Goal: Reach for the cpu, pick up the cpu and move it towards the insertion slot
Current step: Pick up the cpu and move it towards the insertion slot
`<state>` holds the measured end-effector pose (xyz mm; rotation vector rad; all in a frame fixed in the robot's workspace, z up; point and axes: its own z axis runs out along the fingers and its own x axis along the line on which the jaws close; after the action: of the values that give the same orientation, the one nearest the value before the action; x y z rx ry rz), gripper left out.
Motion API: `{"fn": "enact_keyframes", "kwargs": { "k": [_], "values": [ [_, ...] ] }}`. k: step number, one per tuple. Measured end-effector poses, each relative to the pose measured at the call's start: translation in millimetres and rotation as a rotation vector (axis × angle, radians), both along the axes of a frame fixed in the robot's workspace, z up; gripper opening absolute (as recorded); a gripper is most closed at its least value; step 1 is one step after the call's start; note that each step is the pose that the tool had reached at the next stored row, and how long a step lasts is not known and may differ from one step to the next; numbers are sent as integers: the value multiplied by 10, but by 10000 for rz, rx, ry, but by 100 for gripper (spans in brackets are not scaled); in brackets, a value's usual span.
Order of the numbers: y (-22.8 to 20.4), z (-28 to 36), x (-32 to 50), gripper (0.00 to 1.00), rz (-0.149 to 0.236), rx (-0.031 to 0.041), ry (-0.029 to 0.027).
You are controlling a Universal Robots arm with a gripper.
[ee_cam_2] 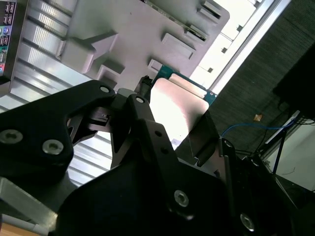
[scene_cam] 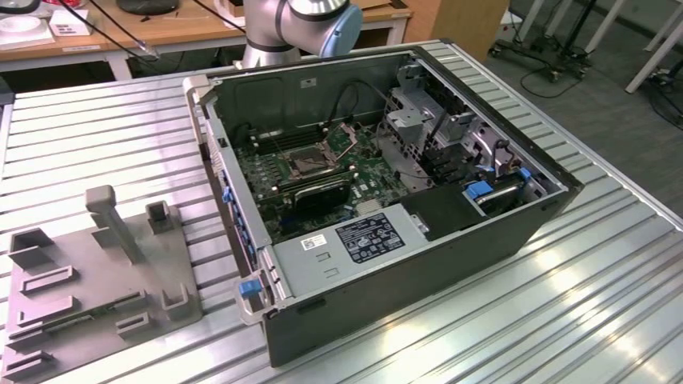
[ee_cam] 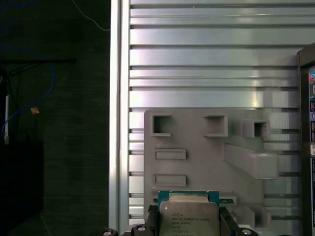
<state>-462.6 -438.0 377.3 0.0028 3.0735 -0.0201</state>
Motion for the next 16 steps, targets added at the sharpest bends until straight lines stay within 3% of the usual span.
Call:
{"fn": "enact_keyframes", "kwargs": {
  "k": [16],
  "values": [
    [0, 0, 52, 55, 0, -1, 1]
  ]
}}
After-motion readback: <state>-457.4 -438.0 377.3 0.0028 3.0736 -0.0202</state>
